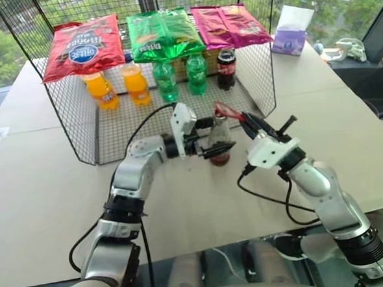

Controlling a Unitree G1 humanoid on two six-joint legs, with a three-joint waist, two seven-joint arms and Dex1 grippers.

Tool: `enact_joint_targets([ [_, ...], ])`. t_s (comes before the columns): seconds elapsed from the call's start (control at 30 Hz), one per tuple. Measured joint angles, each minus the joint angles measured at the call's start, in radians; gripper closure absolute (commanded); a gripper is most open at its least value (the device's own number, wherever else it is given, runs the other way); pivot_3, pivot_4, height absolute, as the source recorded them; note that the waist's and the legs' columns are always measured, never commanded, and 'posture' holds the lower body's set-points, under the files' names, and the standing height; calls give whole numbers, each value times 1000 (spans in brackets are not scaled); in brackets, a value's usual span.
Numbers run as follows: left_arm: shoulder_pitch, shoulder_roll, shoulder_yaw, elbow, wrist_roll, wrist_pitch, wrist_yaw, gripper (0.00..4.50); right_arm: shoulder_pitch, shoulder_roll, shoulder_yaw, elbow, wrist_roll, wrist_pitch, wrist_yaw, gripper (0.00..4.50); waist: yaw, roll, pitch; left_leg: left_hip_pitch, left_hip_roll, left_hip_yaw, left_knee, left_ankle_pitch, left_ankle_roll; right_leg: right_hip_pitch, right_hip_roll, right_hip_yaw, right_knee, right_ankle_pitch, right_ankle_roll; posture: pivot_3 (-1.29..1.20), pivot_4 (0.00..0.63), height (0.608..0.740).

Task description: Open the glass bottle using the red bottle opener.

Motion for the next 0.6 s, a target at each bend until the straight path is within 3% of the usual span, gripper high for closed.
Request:
enact_joint_targets([
  [0.37, -1, 18, 15, -78, -41, 73, 18, 28, 0, 4, -13, 4, -1, 0, 13, 4500, 0, 0, 0, 0, 0, 0, 0, 0, 0, 0, 0, 0, 0, 0, 0, 0, 150, 740],
  [0.47, -5, 18, 12, -88, -44, 93, 23, 804, 0, 5, -13, 4, -3, 0, 13, 4500, 0, 0, 0, 0, 0, 0, 0, 0, 0, 0, 0, 0, 0, 0, 0, 0, 150, 740],
  [0.6, -12, 21, 10, -114, -45, 108, 31, 2633, 0, 12, -15, 9, -6, 0, 12, 4500, 0, 0, 0, 0, 0, 0, 0, 0, 0, 0, 0, 0, 0, 0, 0, 0, 150, 740],
])
